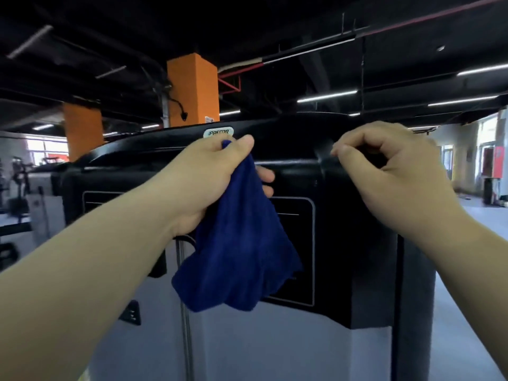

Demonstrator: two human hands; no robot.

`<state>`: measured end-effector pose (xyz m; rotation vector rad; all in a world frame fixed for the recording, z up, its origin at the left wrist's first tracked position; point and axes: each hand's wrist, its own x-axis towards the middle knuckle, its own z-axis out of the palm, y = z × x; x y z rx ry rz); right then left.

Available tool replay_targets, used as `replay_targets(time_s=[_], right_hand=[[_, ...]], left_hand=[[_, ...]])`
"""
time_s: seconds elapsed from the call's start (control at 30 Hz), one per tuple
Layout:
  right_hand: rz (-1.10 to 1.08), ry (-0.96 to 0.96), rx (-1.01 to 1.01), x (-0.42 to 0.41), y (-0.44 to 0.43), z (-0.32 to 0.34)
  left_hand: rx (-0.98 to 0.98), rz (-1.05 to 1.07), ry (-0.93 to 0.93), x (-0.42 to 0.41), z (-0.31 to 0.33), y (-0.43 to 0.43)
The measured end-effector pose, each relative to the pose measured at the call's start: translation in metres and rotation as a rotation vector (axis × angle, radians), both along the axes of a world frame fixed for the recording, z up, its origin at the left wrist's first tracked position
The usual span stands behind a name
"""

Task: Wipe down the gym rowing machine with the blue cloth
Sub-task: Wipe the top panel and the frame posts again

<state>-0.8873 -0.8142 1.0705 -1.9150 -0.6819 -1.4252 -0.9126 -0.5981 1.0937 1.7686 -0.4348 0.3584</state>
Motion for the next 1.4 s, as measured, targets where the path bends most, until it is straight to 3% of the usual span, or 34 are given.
replay_targets(time_s=[0.1, 0.2, 0.33, 0.5, 0.63, 0.83, 0.97, 1.07, 1.17, 1.4], right_hand=[[0.026, 0.025, -0.057, 0.004, -0.004, 0.002], [0.078, 0.042, -0.105, 0.009, -0.013, 0.009], [0.179, 0.134, -0.18, 0.018, -0.037, 0.026], [0.332, 0.188, -0.234, 0.041, -0.078, 0.045], [0.442, 0.171, -0.24, 0.06, -0.111, 0.052], [0.63, 0.387, -0.139, 0.101, -0.152, 0.051], [0.75, 0.501, -0.085, 0.119, -0.167, 0.046], [0.839, 0.517, -0.07, 0.122, -0.167, 0.04], [0.89, 0.498, -0.02, 0.126, -0.162, 0.037], [1.064, 0.532, 0.092, 0.147, -0.158, 0.031]], left_hand=[[-0.116, 0.118, 0.1, -0.007, 0.002, -0.005], [-0.19, 0.063, 0.185, -0.011, 0.008, -0.015], [-0.055, 0.171, -0.009, -0.02, -0.003, -0.041], [0.096, 0.48, -0.318, -0.026, -0.011, -0.107], [0.525, 0.699, -0.488, -0.019, -0.005, -0.175], [0.879, 0.842, -0.461, 0.018, 0.024, -0.23], [0.996, 0.781, -0.422, 0.04, 0.051, -0.244], [1.037, 0.793, -0.489, 0.051, 0.064, -0.246], [1.21, 0.773, -0.398, 0.049, 0.068, -0.248], [1.334, 0.869, -0.252, 0.036, 0.066, -0.251]])
